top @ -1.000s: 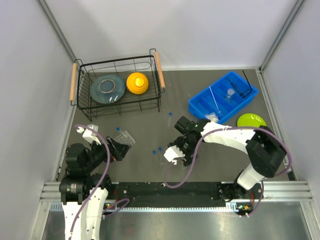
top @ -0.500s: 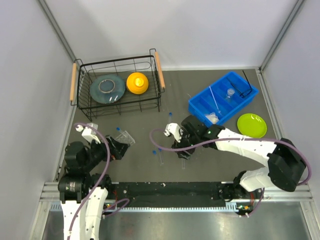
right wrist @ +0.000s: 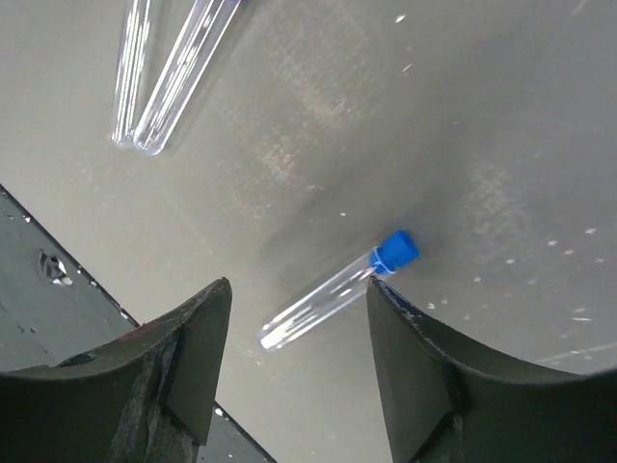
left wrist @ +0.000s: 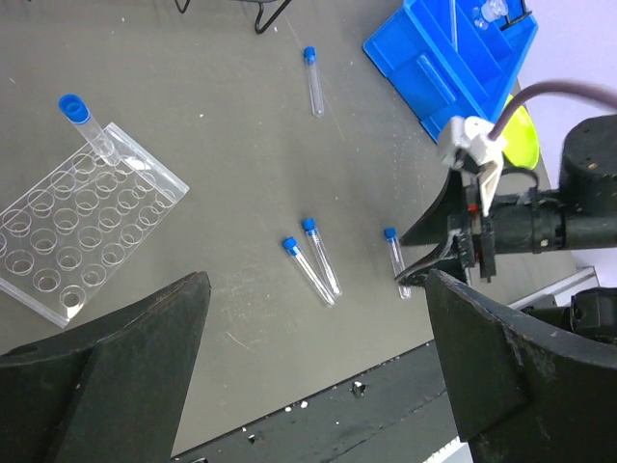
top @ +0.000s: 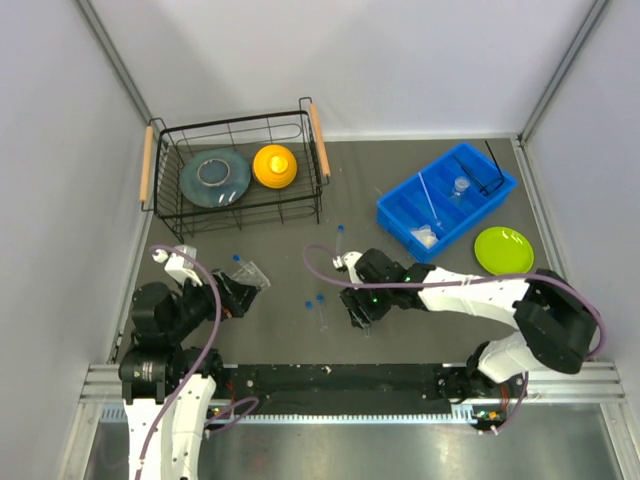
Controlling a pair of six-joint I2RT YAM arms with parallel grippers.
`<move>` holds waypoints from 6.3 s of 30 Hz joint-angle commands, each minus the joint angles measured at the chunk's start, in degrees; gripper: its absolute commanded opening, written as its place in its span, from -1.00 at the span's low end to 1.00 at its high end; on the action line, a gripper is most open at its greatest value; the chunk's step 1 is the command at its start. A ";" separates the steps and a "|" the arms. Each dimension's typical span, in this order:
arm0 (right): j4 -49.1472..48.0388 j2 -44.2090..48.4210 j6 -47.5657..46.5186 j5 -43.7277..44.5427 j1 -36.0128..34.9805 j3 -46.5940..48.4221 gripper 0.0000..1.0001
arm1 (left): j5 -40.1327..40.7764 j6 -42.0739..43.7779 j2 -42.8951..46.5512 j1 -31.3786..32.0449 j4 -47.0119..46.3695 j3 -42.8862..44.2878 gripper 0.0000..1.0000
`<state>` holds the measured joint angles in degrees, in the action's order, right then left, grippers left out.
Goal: Organize the chemistry lab equipment
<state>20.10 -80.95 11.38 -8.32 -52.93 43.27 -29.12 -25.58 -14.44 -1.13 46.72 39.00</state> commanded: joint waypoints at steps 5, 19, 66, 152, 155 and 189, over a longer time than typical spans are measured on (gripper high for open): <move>-1.03 -5.45 1.46 7.78 -3.94 1.56 0.06 | 0.21 0.44 2.40 -0.02 -0.14 0.11 0.98; 1.08 -9.04 -4.17 9.28 -6.84 4.54 -0.48 | -1.37 -0.52 2.48 -0.02 -0.84 -0.07 0.98; -2.61 3.87 -2.59 -27.89 5.38 10.08 -1.00 | 18.66 -41.47 -18.87 39.17 -40.46 -17.38 0.56; -2.08 5.89 -10.49 -32.28 5.29 7.89 -0.92 | 21.57 -45.61 -31.61 51.14 -55.77 -17.21 0.05; -1.73 6.15 -11.11 -33.17 5.20 7.62 -0.92 | 20.51 -45.08 -32.76 51.14 -55.95 -16.33 -0.03; 18.39 4.65 -37.21 -33.23 16.33 19.57 0.78 | 44.57 -31.29 -19.58 48.77 -13.90 -6.76 -0.71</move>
<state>31.53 -77.41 -14.37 -39.48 -44.27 56.95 0.62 -64.18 -38.13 49.28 13.41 26.13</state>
